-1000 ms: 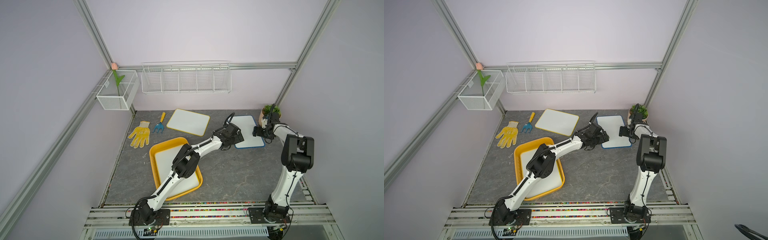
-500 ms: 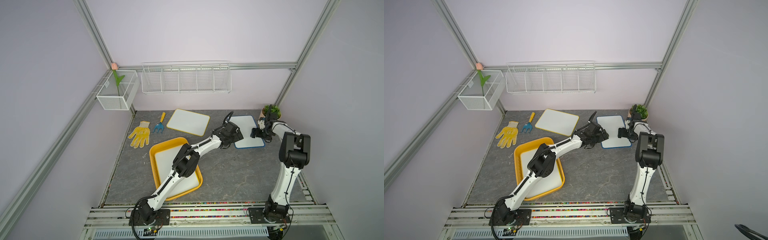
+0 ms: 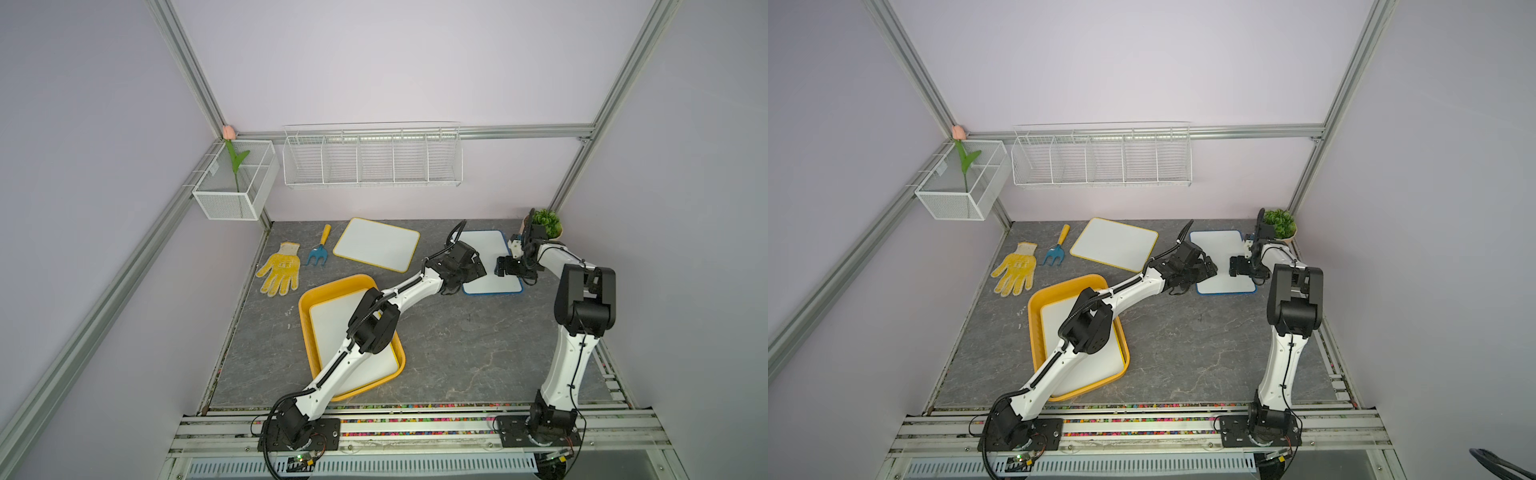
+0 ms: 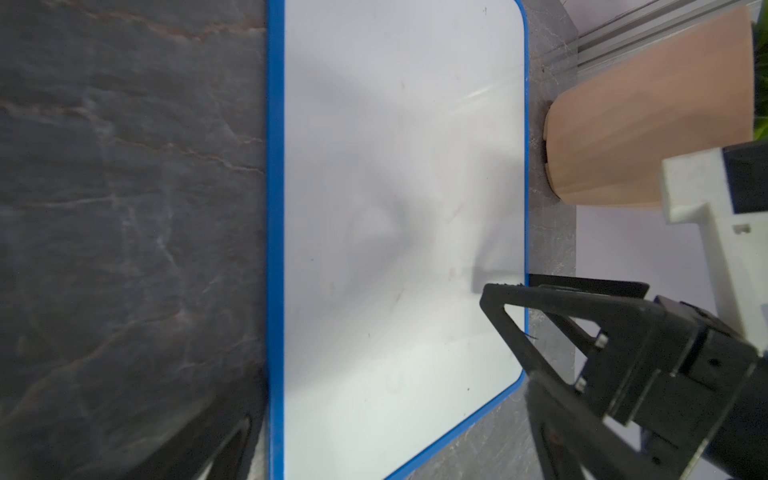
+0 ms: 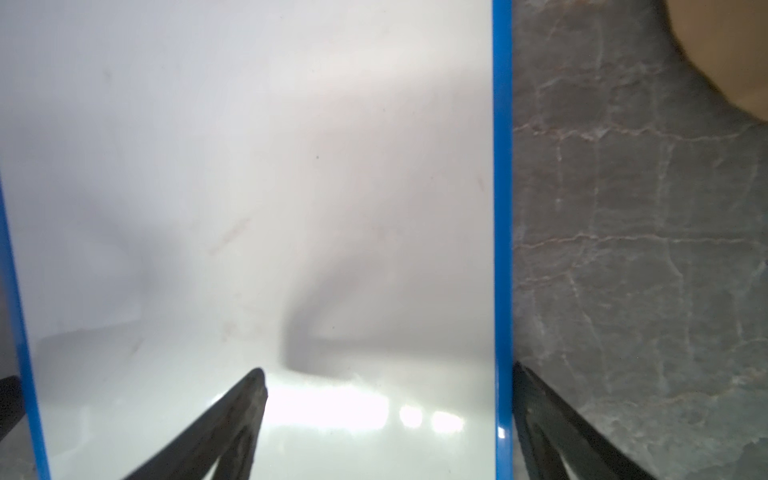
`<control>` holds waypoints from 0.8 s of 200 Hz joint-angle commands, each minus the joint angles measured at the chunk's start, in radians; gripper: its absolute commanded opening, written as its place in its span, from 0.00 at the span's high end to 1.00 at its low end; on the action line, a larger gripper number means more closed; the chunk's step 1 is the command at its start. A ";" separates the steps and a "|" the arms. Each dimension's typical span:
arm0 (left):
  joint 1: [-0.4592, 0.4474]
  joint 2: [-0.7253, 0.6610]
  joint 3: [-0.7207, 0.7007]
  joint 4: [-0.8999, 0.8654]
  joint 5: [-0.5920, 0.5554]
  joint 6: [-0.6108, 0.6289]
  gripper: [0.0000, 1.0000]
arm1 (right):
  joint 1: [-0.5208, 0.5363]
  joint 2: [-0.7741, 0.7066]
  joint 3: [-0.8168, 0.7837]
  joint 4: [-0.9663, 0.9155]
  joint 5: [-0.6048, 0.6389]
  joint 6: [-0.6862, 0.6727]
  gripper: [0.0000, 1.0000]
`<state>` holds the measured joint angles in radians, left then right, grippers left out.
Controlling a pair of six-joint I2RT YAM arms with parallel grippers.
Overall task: Put the whiteboard into the storage box
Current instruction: Move the whiteboard to the center of the board.
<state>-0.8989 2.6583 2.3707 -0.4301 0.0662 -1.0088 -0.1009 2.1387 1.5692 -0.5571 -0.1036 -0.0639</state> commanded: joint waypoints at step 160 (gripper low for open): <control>0.007 -0.255 -0.491 -0.015 0.067 0.084 0.01 | 0.138 -0.237 -0.260 -0.077 -0.041 0.311 0.08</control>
<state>-0.8814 2.4287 1.9903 -0.3916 0.0811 -0.9329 -0.0048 1.9854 1.3838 -0.6155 -0.0982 0.1802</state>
